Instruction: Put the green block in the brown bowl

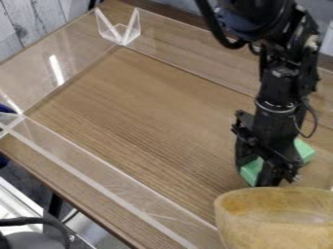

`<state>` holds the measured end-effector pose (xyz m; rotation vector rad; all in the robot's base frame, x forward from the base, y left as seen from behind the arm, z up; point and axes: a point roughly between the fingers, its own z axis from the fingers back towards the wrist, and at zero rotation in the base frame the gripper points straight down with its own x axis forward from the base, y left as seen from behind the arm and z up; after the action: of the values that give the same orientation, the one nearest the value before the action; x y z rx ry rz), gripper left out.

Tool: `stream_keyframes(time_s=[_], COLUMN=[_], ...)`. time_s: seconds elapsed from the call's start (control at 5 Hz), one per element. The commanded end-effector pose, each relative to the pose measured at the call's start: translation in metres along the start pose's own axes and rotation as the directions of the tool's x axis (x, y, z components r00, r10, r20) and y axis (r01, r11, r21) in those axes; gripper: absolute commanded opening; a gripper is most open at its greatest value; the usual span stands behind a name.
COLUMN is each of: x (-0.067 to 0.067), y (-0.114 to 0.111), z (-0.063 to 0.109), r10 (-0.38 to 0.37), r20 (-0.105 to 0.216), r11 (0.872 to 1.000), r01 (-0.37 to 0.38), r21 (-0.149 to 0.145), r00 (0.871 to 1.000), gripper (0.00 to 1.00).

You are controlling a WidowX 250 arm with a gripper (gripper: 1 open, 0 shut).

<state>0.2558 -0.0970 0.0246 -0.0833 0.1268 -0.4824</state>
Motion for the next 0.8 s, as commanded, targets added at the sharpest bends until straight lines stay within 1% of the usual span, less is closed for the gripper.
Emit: stream_keyframes(time_s=[0.0,0.2,0.4,0.6], x=[0.002,-0.001,-0.004,-0.007], y=[-0.007,-0.012,-0.019,-0.027], z=[0.027,0.038,0.045,0.044], r10=[-0.017,-0.016,-0.029,-0.046], r20=[0.080,0.103,0.120,0.120], r11=[1.000,1.000,0.999,0.999], r01=[0.016,0.014,0.026,0.044], r21=[0.017,0.025,0.028,0.025], r00=[0.997,0.995,0.992,0.992], gripper=[0.00,0.00,0.00,0.00])
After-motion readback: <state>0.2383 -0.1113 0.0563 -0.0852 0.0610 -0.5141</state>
